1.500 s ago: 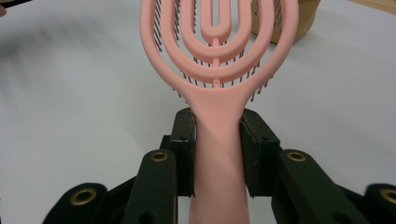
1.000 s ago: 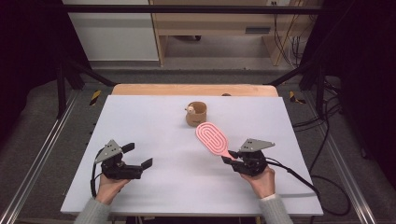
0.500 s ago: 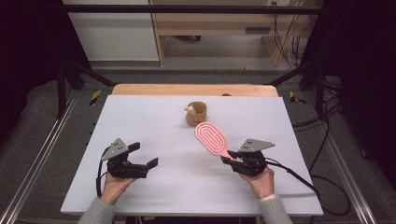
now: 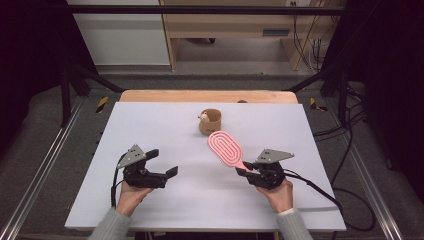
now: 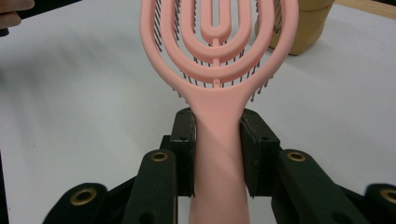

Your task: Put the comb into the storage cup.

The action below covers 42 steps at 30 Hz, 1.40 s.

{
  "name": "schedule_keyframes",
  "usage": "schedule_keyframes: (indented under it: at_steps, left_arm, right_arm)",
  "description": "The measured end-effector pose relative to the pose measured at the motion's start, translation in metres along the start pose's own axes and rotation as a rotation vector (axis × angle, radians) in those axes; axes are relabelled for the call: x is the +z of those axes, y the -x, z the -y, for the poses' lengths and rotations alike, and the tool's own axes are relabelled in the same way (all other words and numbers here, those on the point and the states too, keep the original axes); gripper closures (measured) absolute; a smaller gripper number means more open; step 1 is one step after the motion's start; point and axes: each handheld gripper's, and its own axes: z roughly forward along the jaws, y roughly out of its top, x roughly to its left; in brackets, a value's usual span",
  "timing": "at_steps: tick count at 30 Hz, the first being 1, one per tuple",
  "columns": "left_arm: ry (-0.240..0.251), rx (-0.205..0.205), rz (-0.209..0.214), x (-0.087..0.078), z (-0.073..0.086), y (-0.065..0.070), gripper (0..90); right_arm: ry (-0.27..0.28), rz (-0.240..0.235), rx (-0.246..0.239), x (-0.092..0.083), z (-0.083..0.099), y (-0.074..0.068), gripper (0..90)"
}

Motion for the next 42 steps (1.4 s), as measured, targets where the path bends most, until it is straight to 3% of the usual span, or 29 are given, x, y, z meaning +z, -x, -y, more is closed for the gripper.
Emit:
schedule_keyframes:
  at_steps: [42]
  left_arm:
    - [0.001,-0.017,0.105,0.043,-0.021,0.033,0.0]
  right_arm:
    - [0.016,-0.018,0.012,0.001,0.000,-0.001,70.0]
